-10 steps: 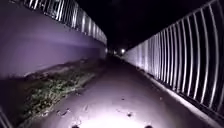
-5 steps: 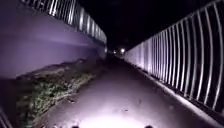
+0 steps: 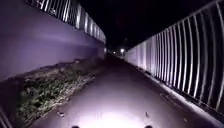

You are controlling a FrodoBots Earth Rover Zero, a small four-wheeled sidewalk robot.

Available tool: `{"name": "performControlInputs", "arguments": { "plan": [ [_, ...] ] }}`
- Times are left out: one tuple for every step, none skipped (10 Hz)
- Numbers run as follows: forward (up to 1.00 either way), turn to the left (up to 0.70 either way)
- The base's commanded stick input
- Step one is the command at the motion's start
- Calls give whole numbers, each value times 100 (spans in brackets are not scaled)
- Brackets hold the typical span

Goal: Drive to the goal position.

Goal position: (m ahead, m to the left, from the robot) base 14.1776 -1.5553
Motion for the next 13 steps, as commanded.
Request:
{"name": "performControlInputs", "arguments": {
  "plan": [
    [70, 0],
    [70, 0],
    [70, 0],
    [70, 0],
    [70, 0],
    [70, 0],
    [70, 0],
    [70, 0],
    [70, 0],
    [70, 0],
    [70, 0],
    [70, 0],
    [70, 0]
  ]
}}
